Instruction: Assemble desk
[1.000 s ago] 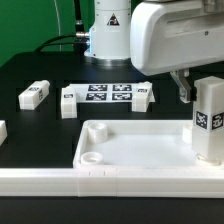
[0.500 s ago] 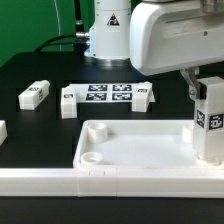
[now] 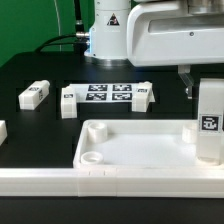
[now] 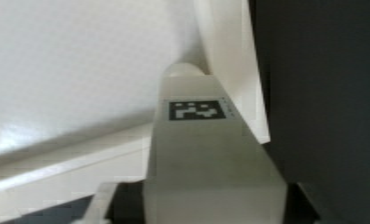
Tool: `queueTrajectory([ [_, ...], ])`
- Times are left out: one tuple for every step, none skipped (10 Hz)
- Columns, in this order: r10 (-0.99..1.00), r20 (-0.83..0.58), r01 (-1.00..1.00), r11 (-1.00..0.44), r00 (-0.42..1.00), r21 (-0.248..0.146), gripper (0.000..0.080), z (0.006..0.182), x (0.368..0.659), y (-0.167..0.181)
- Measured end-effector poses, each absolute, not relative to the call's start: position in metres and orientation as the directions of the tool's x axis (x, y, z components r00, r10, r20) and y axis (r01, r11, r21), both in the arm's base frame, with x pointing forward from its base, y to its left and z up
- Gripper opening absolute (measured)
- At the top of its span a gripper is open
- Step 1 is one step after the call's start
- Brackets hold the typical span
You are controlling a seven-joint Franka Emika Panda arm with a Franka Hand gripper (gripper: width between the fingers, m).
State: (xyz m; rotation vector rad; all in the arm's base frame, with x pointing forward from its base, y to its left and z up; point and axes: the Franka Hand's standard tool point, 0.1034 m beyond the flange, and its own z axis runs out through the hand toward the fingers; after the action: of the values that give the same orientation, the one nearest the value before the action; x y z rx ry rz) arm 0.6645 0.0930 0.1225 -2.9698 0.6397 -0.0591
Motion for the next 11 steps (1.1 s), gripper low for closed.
queueTrajectory([
  [-0.517,0.004,-0.514,-0.851,0.856,-0.11,0.0291,0.122,0.665,0.092],
  [-0.599,-0.006,-0.595,-0.796,0.801,-0.11,0.0291,0.122,0.665,0.091],
  [-0.661,-0.015,-0.659,-0.745,0.75,-0.108,0.0291,0.122,0.666,0.091],
  [-0.738,-0.027,-0.736,-0.668,0.674,-0.107,0.0291,0.122,0.666,0.09],
  [-0.772,-0.032,-0.771,-0.629,0.634,-0.104,0.0291,0.122,0.666,0.09],
  [-0.76,-0.03,-0.759,-0.643,0.649,-0.105,0.0291,0.122,0.666,0.09],
  [-0.728,-0.023,-0.726,-0.68,0.685,-0.103,0.0383,0.122,0.665,0.091],
  [-0.693,-0.019,-0.691,-0.716,0.72,-0.099,0.0585,0.12,0.664,0.095],
  [-0.61,-0.009,-0.608,-0.788,0.792,-0.096,0.0585,0.118,0.663,0.097],
  [-0.514,-0.004,-0.512,-0.854,0.858,-0.093,0.0635,0.116,0.661,0.1],
  [-0.415,0.004,-0.413,-0.906,0.91,-0.091,0.0647,0.117,0.661,0.102],
])
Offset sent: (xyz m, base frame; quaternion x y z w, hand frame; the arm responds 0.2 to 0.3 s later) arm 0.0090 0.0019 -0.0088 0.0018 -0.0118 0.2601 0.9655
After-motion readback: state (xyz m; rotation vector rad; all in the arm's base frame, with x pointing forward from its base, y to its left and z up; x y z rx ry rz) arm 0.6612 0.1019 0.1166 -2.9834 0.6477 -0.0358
